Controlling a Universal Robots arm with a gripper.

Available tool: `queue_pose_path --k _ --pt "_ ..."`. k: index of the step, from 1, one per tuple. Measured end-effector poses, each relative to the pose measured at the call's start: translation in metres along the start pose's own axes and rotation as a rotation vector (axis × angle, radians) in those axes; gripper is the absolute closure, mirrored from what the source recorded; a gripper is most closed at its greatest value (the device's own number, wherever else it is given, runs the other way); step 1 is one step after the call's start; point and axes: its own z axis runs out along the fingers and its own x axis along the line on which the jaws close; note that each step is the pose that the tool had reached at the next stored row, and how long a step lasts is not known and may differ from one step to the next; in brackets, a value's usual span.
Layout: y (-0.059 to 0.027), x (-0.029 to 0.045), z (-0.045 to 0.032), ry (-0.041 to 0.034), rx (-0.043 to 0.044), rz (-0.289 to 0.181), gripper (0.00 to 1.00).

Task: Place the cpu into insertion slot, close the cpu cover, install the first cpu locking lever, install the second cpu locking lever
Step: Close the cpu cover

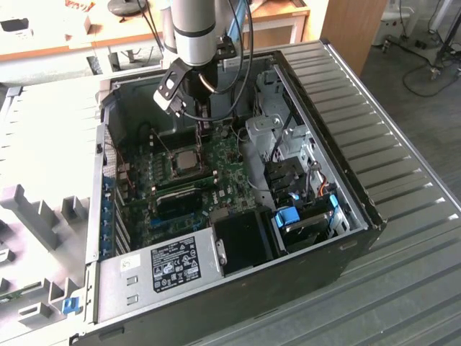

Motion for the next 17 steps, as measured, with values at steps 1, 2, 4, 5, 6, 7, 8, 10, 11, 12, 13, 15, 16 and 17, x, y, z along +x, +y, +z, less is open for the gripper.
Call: queue_pose_path --k 1,2,4,5,6,7,8,10,11,12,13,15,16,17 --pt "-0.0009 0.0016 0.0000 0.0001 -0.0001 0.000 0.89" --pt "-0.0009 0.0023 0.0000 0.0001 0.0000 0.000 0.89" --pt "-0.0009 0.0023 0.0000 0.0001 -0.0001 0.000 0.89" --pt "-0.0009 0.0023 0.0000 0.0001 -0.0001 0.000 0.89" --pt "-0.0009 0.0023 0.0000 0.0001 0.0000 0.000 0.89" --pt "-0.0009 0.0023 0.0000 0.0001 0.0000 0.000 0.89" --pt "-0.0009 0.0023 0.0000 0.0002 -0.0001 0.000 0.89" --pt "-0.0009 0.0023 0.0000 0.0001 -0.0001 0.000 0.89" --pt "-0.0009 0.0023 0.0000 0.0001 -0.0001 0.000 0.89" --pt "-0.0009 0.0023 0.0000 0.0001 -0.0001 0.000 0.89" --pt "-0.0013 0.0023 0.0000 0.0001 -0.0001 0.000 0.89" --pt "-0.0045 0.0022 0.0001 0.0000 -0.0003 0.000 0.89" --pt "-0.0061 0.0021 0.0002 0.0001 -0.0004 0.000 0.89" --pt "-0.0074 0.0021 0.0003 0.0001 -0.0004 0.000 0.89"
